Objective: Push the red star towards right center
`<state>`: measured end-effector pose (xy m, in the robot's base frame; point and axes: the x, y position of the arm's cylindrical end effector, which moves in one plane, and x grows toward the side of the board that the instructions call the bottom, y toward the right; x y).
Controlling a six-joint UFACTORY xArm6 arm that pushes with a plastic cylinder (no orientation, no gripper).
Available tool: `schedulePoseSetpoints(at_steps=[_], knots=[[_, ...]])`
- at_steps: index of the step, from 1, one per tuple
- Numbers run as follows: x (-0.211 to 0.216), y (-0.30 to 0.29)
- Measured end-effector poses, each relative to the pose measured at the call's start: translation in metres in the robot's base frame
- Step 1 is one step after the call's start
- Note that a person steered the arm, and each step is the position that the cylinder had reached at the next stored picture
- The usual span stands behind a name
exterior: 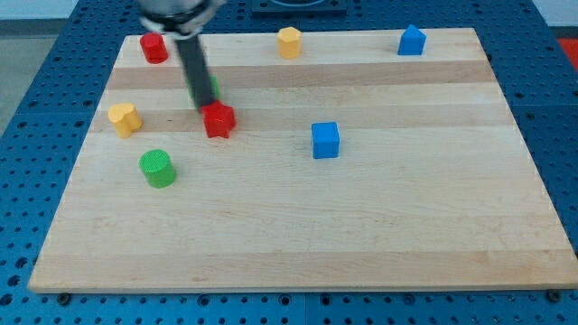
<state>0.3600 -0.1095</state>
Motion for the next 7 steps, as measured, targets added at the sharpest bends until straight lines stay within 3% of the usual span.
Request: schedulePoseSetpoints(at_steps=[1, 4, 7], knots=[[0.003, 0.051], [0.004, -0.014], [0.061, -0.009]])
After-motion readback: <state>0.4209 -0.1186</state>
